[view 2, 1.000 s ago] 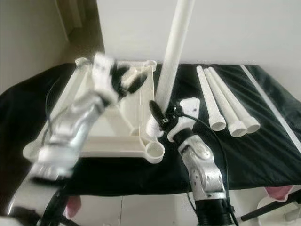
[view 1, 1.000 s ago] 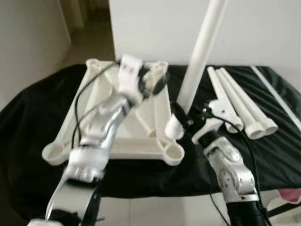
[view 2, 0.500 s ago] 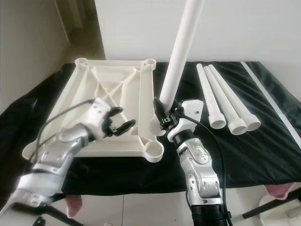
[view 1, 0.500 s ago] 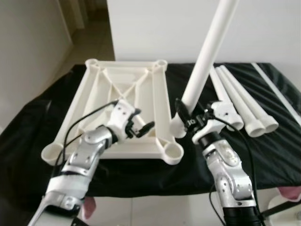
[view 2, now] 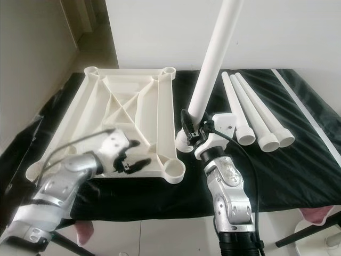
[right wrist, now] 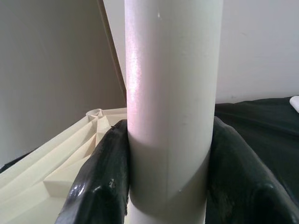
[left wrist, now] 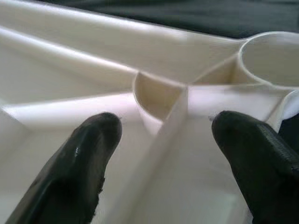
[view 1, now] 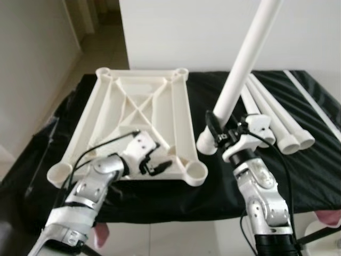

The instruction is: Building children table

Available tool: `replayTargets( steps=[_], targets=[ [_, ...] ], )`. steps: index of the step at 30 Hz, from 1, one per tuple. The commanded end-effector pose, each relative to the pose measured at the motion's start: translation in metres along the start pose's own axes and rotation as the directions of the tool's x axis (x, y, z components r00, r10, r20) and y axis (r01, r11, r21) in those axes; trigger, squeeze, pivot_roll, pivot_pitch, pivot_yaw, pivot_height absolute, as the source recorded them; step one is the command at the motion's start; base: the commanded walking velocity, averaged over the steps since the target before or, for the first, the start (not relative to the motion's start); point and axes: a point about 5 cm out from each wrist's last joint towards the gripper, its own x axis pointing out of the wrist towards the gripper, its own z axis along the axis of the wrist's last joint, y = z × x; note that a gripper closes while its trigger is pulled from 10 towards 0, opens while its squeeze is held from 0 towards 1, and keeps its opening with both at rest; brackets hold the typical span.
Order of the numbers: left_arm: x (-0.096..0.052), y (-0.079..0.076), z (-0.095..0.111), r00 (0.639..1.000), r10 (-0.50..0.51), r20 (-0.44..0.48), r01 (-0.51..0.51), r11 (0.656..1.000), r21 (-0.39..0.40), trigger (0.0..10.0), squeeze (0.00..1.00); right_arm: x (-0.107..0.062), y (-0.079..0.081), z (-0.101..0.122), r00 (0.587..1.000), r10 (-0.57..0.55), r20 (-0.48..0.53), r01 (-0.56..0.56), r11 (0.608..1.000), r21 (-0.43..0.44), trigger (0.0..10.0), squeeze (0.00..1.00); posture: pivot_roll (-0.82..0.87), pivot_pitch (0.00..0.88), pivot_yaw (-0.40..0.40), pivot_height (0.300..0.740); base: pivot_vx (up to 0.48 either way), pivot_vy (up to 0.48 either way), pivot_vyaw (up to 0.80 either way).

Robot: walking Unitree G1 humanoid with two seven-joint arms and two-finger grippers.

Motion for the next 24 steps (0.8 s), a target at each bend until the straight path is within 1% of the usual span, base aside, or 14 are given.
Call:
replayTargets(
  steps=[1, 3, 5, 6, 9, 10, 12, 13, 15, 16, 17, 18, 22, 24],
  targets=[
    [0.009, 0.000, -0.013, 0.986, 0.134, -0.099, -0.131, 0.990, 0.043, 10.0, 0.00, 0.001, 0.001, 0.004, 1.000, -0.002, 0.029, 0.002, 1.000, -0.004, 10.0, 0.00, 0.05, 0.000, 0.021, 0.740, 0.000, 0.000, 0.00],
    [0.016, -0.003, -0.011, 0.986, 0.123, -0.113, -0.116, 0.991, 0.071, 10.0, 0.00, 0.002, 0.001, 0.004, 0.999, -0.005, 0.032, 0.005, 1.000, -0.003, 10.0, 0.00, 0.05, 0.000, 0.023, 0.740, 0.000, 0.000, 0.00],
    [0.024, -0.007, -0.006, 0.989, 0.113, -0.096, -0.105, 0.991, 0.086, 10.0, 0.00, 0.002, 0.001, 0.004, 0.999, -0.008, 0.035, 0.008, 1.000, -0.001, 10.0, 0.00, 0.05, 0.000, 0.023, 0.740, 0.000, 0.000, 0.00],
    [0.024, -0.007, -0.006, 0.989, 0.113, -0.096, -0.105, 0.991, 0.086, 10.0, 0.00, 0.002, 0.001, 0.004, 0.999, -0.008, 0.035, 0.008, 1.000, -0.001, 10.0, 0.00, 0.05, 0.000, 0.023, 0.740, 0.000, 0.000, 0.00],
    [0.037, -0.011, 0.005, 0.993, 0.111, -0.042, -0.110, 0.993, 0.033, 10.0, 0.00, 0.003, 0.000, 0.004, 0.999, -0.012, 0.035, 0.012, 1.000, 0.001, 10.0, 0.00, 0.05, 0.000, 0.023, 0.740, 0.000, 0.000, 0.00],
    [0.037, -0.011, 0.005, 0.993, 0.111, -0.042, -0.110, 0.993, 0.033, 10.0, 0.00, 0.003, 0.000, 0.004, 0.999, -0.012, 0.035, 0.012, 1.000, 0.001, 10.0, 0.00, 0.05, 0.000, 0.023, 0.740, 0.000, 0.000, 0.00],
    [0.047, -0.016, 0.013, 0.995, 0.097, -0.013, -0.097, 0.995, 0.021, 10.0, 0.00, 0.004, -0.001, 0.003, 0.999, -0.016, 0.037, 0.016, 1.000, 0.005, 10.0, 0.00, 0.05, 0.000, 0.025, 0.740, 0.000, 0.000, 0.00],
    [0.047, -0.016, 0.013, 0.995, 0.097, -0.013, -0.097, 0.995, 0.021, 10.0, 0.00, 0.004, -0.001, 0.003, 0.999, -0.016, 0.037, 0.016, 1.000, 0.005, 10.0, 0.00, 0.05, 0.000, 0.025, 0.740, 0.000, 0.000, 0.00],
    [0.059, -0.022, 0.021, 0.995, 0.094, 0.013, -0.094, 0.995, 0.028, 10.0, 0.00, 0.004, -0.002, 0.003, 0.999, -0.022, 0.040, 0.022, 1.000, 0.003, 10.0, 0.00, 0.05, 0.000, 0.028, 0.740, 0.000, 0.000, 0.00],
    [0.059, -0.022, 0.021, 0.995, 0.094, 0.013, -0.094, 0.995, 0.028, 10.0, 0.00, 0.004, -0.002, 0.003, 0.999, -0.022, 0.040, 0.022, 1.000, 0.003, 10.0, 0.00, 0.05, 0.000, 0.028, 0.740, 0.000, 0.000, 0.00],
    [0.069, -0.026, 0.030, 0.994, 0.098, 0.038, -0.099, 0.995, 0.020, 10.0, 0.00, 0.004, -0.003, 0.003, 0.999, -0.029, 0.042, 0.029, 1.000, 0.004, 10.0, 0.00, 0.05, 0.000, 0.028, 0.740, 0.000, 0.000, 0.00],
    [0.072, -0.027, 0.034, 0.994, 0.102, 0.049, -0.103, 0.995, 0.015, 10.0, 0.00, 0.004, -0.004, 0.003, 0.999, -0.033, 0.042, 0.033, 0.999, 0.000, 10.0, 0.00, 0.05, 0.000, 0.028, 0.740, 0.000, 0.000, 0.00],
    [0.075, -0.026, 0.039, 0.990, 0.122, 0.071, -0.122, 0.993, -0.008, 10.0, 0.00, 0.003, -0.005, 0.003, 0.998, -0.043, 0.045, 0.044, 0.999, -0.003, 10.0, 0.00, 0.04, 0.000, 0.027, 0.740, 0.000, 0.000, 0.00],
    [0.076, -0.023, 0.043, 0.984, 0.153, 0.088, -0.153, 0.988, -0.012, 10.0, 0.00, 0.003, -0.007, 0.004, 0.997, -0.051, 0.050, 0.051, 0.999, -0.009, 10.0, 0.00, 0.04, 0.000, 0.028, 0.740, 0.000, 0.000, 0.00]
  ],
)
